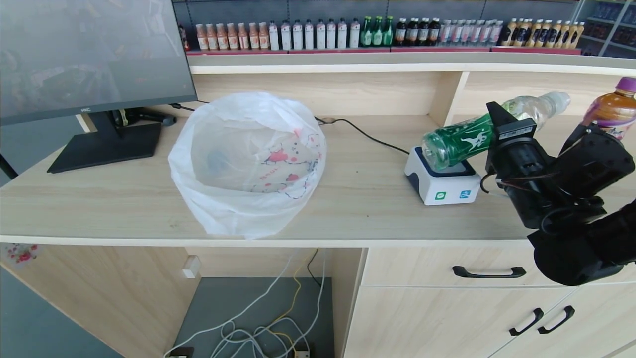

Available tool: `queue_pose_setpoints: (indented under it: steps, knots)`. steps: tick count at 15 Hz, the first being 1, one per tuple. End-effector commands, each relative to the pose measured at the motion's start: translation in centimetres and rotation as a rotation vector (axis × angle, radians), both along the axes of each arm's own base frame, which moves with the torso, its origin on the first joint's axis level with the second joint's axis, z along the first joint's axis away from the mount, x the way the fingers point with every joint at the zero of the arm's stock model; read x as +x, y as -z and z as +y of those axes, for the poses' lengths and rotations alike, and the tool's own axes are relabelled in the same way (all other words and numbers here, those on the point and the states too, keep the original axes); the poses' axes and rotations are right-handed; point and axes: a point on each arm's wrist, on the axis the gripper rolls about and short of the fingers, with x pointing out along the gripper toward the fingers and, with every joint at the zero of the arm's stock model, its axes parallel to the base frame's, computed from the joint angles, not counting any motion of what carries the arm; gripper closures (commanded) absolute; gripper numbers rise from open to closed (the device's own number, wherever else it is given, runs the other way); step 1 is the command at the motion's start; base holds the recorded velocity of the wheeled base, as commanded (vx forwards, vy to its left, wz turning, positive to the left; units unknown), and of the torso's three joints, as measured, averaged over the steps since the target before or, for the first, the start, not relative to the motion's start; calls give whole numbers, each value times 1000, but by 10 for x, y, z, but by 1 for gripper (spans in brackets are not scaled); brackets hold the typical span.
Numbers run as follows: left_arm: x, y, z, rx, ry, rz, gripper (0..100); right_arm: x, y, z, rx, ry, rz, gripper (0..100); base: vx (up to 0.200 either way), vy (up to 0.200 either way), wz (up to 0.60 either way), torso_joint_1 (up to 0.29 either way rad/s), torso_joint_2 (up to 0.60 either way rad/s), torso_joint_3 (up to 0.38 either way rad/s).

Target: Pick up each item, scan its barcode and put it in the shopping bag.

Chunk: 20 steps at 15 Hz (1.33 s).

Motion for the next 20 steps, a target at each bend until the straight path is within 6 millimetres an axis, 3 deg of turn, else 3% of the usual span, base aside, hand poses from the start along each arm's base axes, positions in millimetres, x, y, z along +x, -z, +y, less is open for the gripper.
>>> queue_pose_setpoints:
  steps: [1,16,20]
  knots:
    - [0,0,0,0,0,2,0,1,3,0,-5,0,12,100,0,0,0,0,0,0]
    - [0,0,0,0,0,0,0,1,7,0,-26,-6,26,100,0,0,0,0,0,0]
    - [0,0,0,0,0,2,0,-2,-1,2,-50,-7,1,100,0,0,0,0,0,0]
